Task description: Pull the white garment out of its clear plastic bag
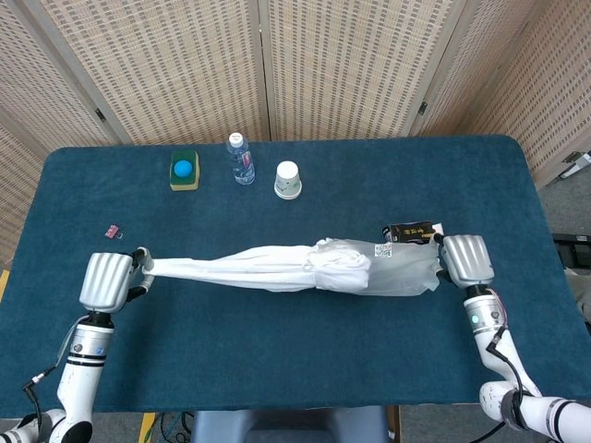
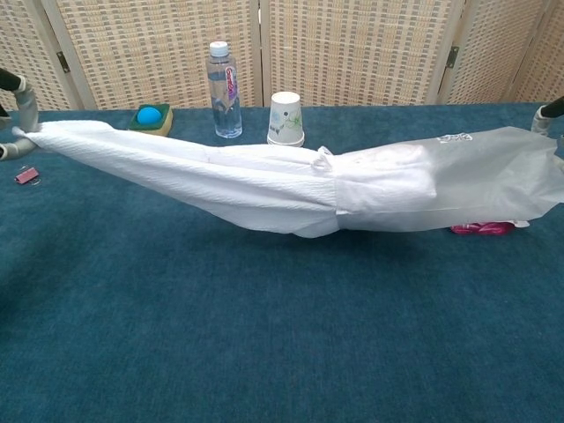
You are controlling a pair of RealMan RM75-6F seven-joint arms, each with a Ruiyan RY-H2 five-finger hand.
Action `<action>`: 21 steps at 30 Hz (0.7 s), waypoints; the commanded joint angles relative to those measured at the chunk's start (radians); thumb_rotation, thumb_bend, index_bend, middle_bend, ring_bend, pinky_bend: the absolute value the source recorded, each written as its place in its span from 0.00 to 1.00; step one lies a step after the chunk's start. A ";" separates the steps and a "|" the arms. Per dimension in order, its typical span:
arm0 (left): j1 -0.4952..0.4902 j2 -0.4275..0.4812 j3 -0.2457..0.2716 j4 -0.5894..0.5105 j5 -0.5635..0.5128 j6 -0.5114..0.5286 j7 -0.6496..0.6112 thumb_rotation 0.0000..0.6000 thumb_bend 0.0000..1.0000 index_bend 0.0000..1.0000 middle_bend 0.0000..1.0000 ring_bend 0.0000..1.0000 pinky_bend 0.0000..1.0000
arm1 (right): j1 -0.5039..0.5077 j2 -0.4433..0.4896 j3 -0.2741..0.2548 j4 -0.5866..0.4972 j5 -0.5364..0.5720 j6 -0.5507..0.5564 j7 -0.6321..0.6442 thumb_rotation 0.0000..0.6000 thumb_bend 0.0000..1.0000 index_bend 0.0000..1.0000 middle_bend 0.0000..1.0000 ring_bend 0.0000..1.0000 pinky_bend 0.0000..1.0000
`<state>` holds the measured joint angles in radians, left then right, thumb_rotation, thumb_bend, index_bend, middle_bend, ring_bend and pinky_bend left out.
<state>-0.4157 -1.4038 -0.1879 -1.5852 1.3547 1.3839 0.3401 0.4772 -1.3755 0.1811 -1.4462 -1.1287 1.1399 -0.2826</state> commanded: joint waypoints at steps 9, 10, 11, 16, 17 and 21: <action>0.015 0.018 -0.020 0.000 -0.019 0.027 -0.007 1.00 0.55 0.78 1.00 0.81 0.98 | -0.014 0.011 0.021 -0.010 0.017 0.038 -0.018 1.00 0.52 0.62 1.00 1.00 1.00; 0.017 0.023 -0.024 -0.001 -0.022 0.030 -0.014 1.00 0.55 0.78 1.00 0.81 0.98 | -0.016 0.016 0.023 -0.013 0.018 0.042 -0.020 1.00 0.52 0.62 1.00 1.00 1.00; 0.019 0.028 -0.026 -0.001 -0.024 0.031 -0.018 1.00 0.55 0.78 1.00 0.81 0.98 | -0.018 0.020 0.024 -0.016 0.018 0.045 -0.021 1.00 0.52 0.62 1.00 1.00 1.00; 0.030 0.051 -0.022 0.002 -0.023 0.036 -0.029 1.00 0.55 0.78 1.00 0.81 0.98 | -0.032 0.043 0.033 -0.035 0.024 0.067 -0.022 1.00 0.52 0.62 1.00 1.00 1.00; 0.033 0.052 -0.021 0.003 -0.024 0.037 -0.032 1.00 0.55 0.78 1.00 0.81 0.98 | -0.034 0.047 0.034 -0.038 0.024 0.071 -0.020 1.00 0.52 0.62 1.00 1.00 1.00; 0.039 0.057 -0.018 0.012 -0.028 0.036 -0.036 1.00 0.55 0.78 1.00 0.81 0.98 | -0.044 0.060 0.037 -0.045 0.025 0.080 -0.015 1.00 0.52 0.62 1.00 1.00 1.00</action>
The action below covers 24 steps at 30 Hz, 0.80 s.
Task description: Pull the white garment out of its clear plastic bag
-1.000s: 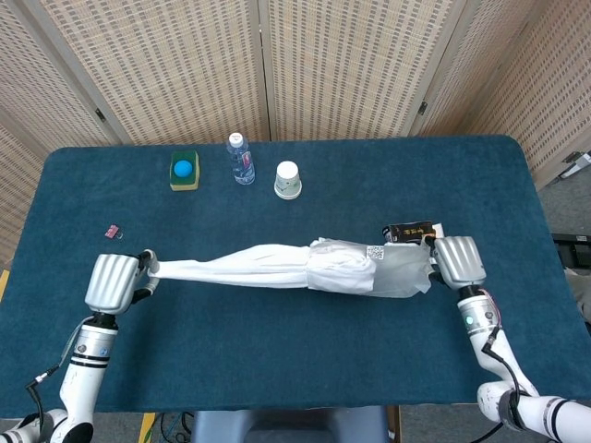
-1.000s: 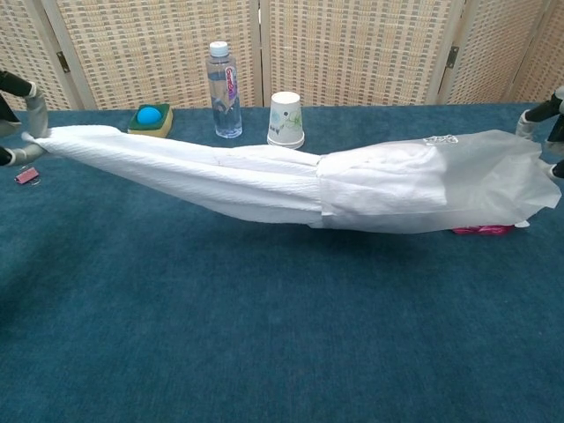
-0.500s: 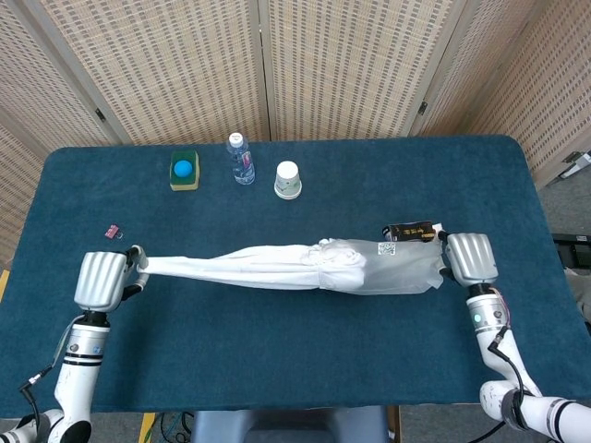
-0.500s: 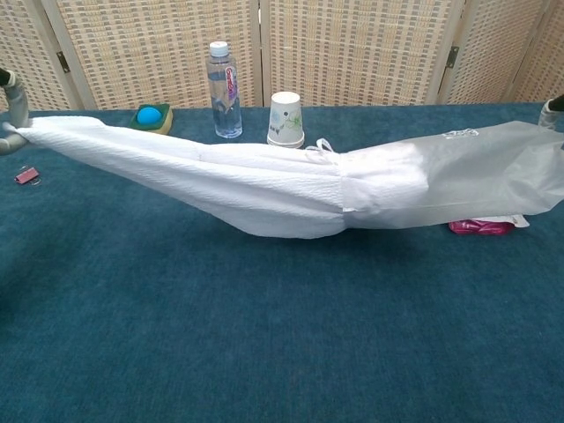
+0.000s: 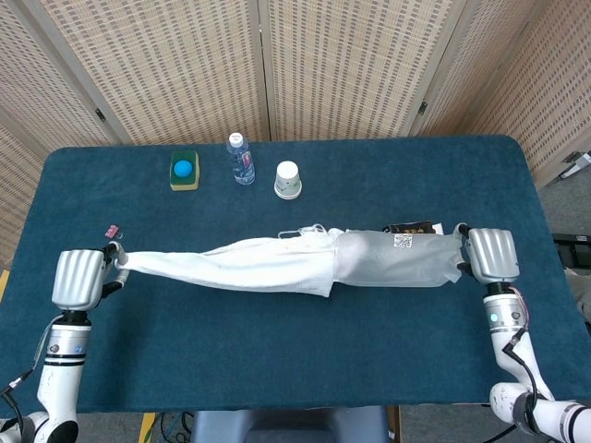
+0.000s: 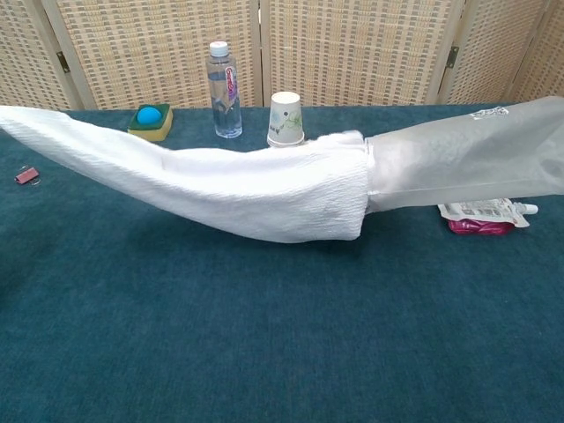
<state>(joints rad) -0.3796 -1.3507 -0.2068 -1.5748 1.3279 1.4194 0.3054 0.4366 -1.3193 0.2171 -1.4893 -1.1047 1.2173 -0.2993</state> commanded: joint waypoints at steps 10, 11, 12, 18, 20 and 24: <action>0.012 0.002 0.011 0.009 0.007 0.002 -0.025 1.00 0.55 0.77 1.00 0.81 0.98 | -0.011 -0.001 0.003 0.000 -0.011 0.014 0.018 1.00 0.50 0.61 1.00 1.00 1.00; 0.012 0.002 0.013 0.007 0.013 0.002 -0.027 1.00 0.55 0.76 1.00 0.81 0.98 | -0.010 -0.003 0.002 0.002 -0.016 0.013 0.022 1.00 0.44 0.57 1.00 1.00 1.00; 0.012 0.003 0.017 0.005 0.018 0.001 -0.027 1.00 0.55 0.74 1.00 0.81 0.98 | -0.009 -0.006 0.001 0.004 -0.020 0.012 0.026 1.00 0.35 0.50 1.00 1.00 1.00; 0.012 0.015 0.033 -0.014 0.048 0.001 -0.015 1.00 0.36 0.29 0.99 0.79 0.98 | -0.008 -0.012 0.006 0.009 -0.053 0.022 0.062 1.00 0.00 0.10 1.00 0.99 1.00; 0.011 0.023 0.028 -0.022 0.052 0.004 -0.016 1.00 0.23 0.19 0.99 0.79 0.98 | -0.010 -0.007 0.011 0.005 -0.066 0.031 0.082 1.00 0.00 0.04 1.00 0.97 1.00; 0.016 0.037 0.026 -0.037 0.059 0.012 -0.021 1.00 0.13 0.13 0.99 0.79 0.98 | -0.021 0.008 0.015 -0.002 -0.090 0.054 0.115 1.00 0.00 0.00 0.96 0.91 0.99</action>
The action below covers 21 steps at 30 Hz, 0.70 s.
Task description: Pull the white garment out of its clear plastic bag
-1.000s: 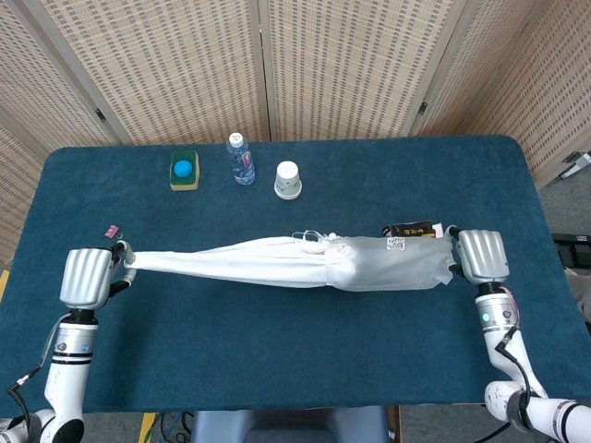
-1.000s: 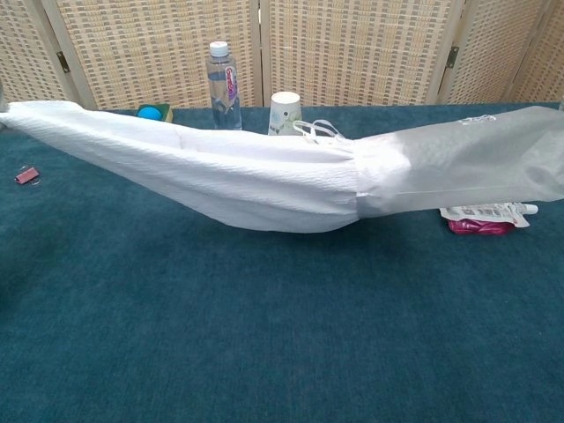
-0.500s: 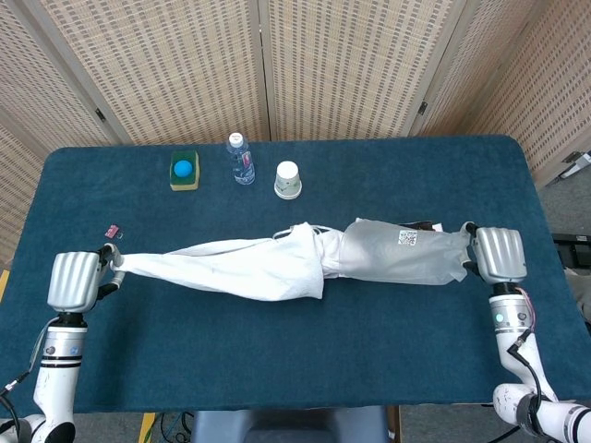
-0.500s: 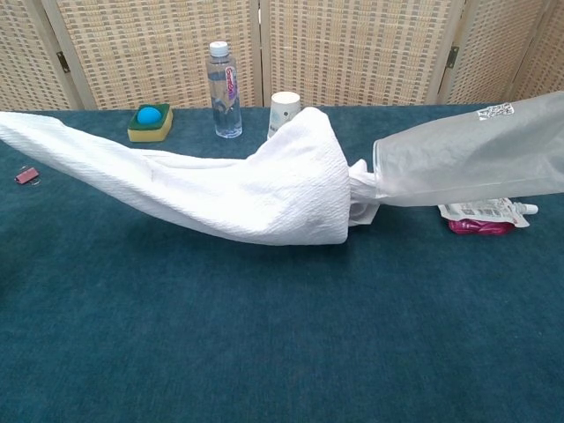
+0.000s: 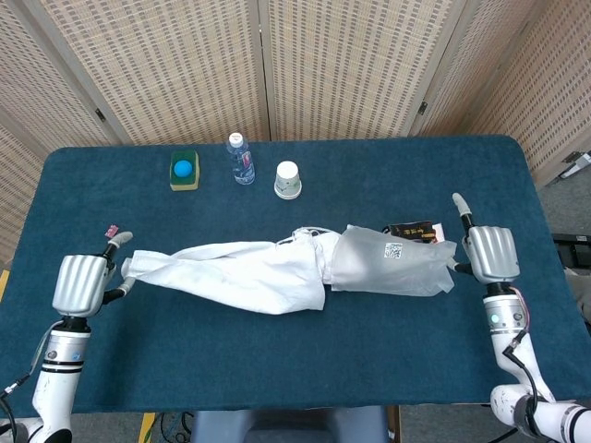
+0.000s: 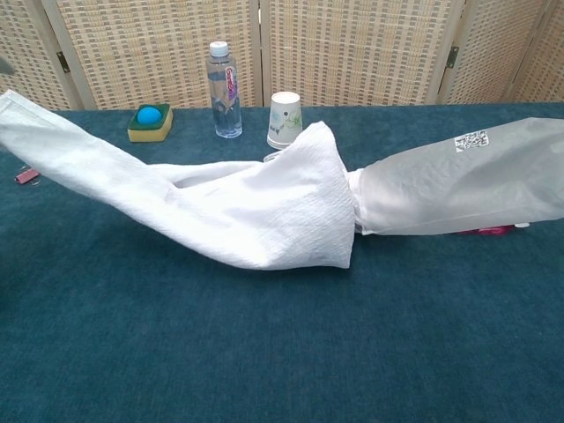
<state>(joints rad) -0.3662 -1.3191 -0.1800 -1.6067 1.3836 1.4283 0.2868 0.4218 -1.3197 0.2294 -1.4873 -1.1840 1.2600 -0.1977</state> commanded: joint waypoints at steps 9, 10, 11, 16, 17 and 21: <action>0.025 0.047 0.012 -0.033 0.022 0.023 -0.005 1.00 0.03 0.11 0.99 0.79 0.98 | -0.047 0.062 0.010 -0.031 -0.022 0.054 0.054 1.00 0.00 0.00 0.91 0.85 0.95; 0.027 0.050 0.013 -0.035 0.021 0.023 -0.005 1.00 0.03 0.11 0.99 0.79 0.98 | -0.054 0.069 0.012 -0.035 -0.022 0.063 0.058 1.00 0.00 0.00 0.91 0.85 0.95; 0.030 0.054 0.014 -0.039 0.022 0.025 -0.004 1.00 0.03 0.11 0.99 0.79 0.98 | -0.063 0.080 0.015 -0.040 -0.021 0.074 0.063 1.00 0.00 0.00 0.91 0.85 0.95; 0.031 0.055 0.016 -0.047 0.015 0.017 0.003 1.00 0.03 0.12 0.99 0.79 0.98 | -0.100 0.122 0.028 -0.064 -0.016 0.121 0.080 1.00 0.00 0.00 0.91 0.85 0.95; 0.032 0.054 0.017 -0.047 0.016 0.017 0.004 1.00 0.03 0.12 0.99 0.79 0.98 | -0.106 0.126 0.029 -0.068 -0.016 0.127 0.082 1.00 0.00 0.00 0.90 0.85 0.95; 0.034 0.049 0.023 -0.047 0.028 0.020 0.007 1.00 0.03 0.14 0.98 0.78 0.97 | -0.119 0.129 0.020 -0.075 -0.028 0.141 0.080 1.00 0.00 0.00 0.85 0.81 0.93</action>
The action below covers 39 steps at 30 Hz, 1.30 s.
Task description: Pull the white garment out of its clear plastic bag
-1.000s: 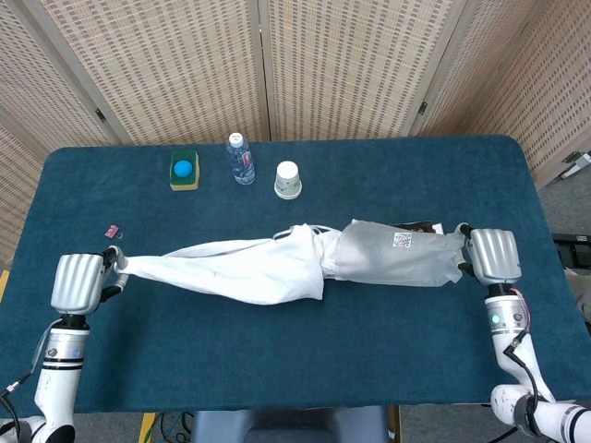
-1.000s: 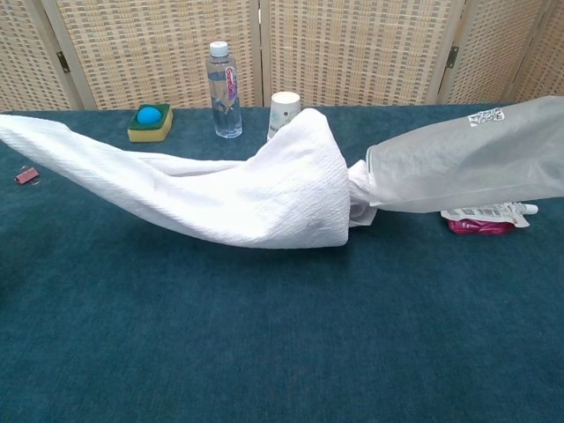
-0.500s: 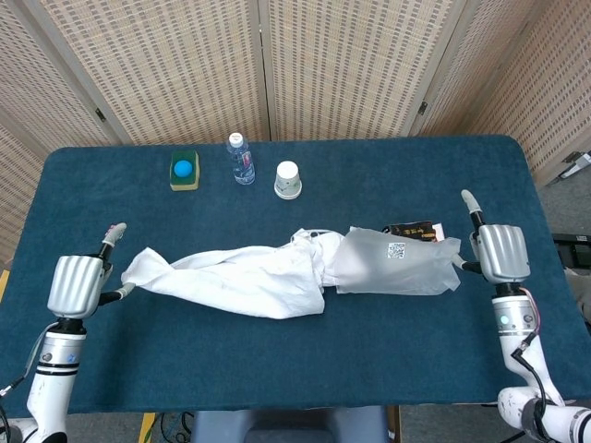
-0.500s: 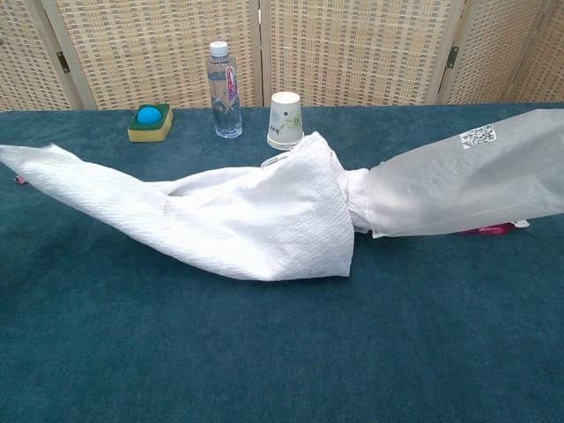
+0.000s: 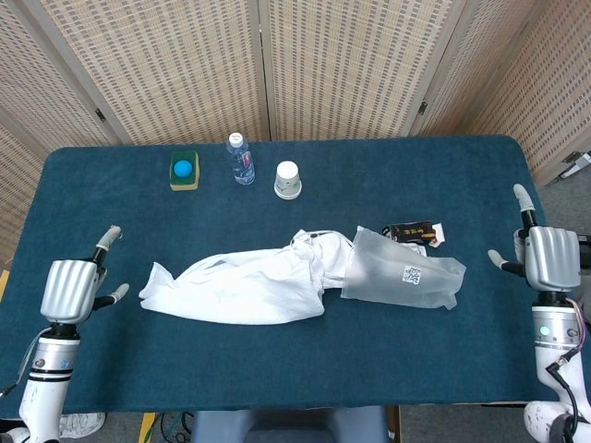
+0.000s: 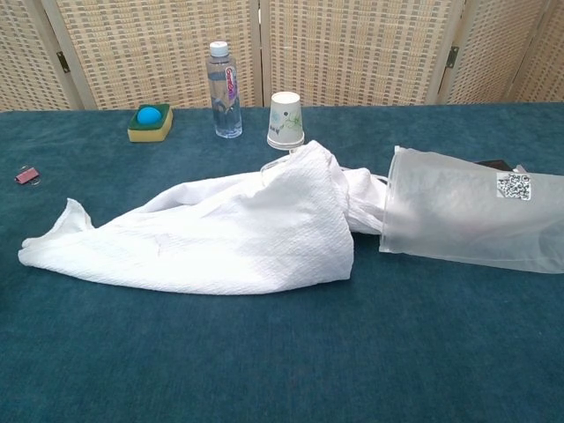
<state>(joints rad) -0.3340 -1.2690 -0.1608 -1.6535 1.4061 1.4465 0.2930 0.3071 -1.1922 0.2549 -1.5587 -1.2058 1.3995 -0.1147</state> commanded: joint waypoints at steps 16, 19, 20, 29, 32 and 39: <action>0.158 0.127 0.069 -0.036 0.022 0.132 -0.130 1.00 0.03 0.29 0.41 0.41 0.67 | -0.108 0.111 -0.130 -0.152 -0.157 0.055 0.012 1.00 0.00 0.27 0.46 0.47 0.64; 0.195 0.181 0.101 -0.037 0.014 0.124 -0.168 1.00 0.03 0.28 0.39 0.38 0.62 | -0.148 0.140 -0.156 -0.169 -0.173 0.085 0.024 1.00 0.00 0.27 0.45 0.45 0.59; 0.208 0.202 0.116 -0.029 0.015 0.116 -0.191 1.00 0.03 0.28 0.37 0.35 0.59 | -0.166 0.149 -0.165 -0.172 -0.179 0.100 0.035 1.00 0.00 0.27 0.45 0.45 0.58; 0.294 0.196 0.161 0.097 0.049 0.169 -0.288 1.00 0.03 0.27 0.34 0.28 0.51 | -0.269 0.171 -0.208 -0.161 -0.204 0.187 0.091 1.00 0.00 0.27 0.45 0.45 0.55; 0.294 0.195 0.150 0.115 0.049 0.169 -0.284 1.00 0.03 0.27 0.34 0.28 0.51 | -0.286 0.166 -0.208 -0.157 -0.203 0.200 0.099 1.00 0.00 0.28 0.45 0.45 0.55; 0.291 0.200 0.131 0.099 0.048 0.160 -0.288 1.00 0.03 0.28 0.34 0.28 0.51 | -0.285 0.151 -0.199 -0.144 -0.205 0.180 0.103 1.00 0.00 0.28 0.45 0.45 0.55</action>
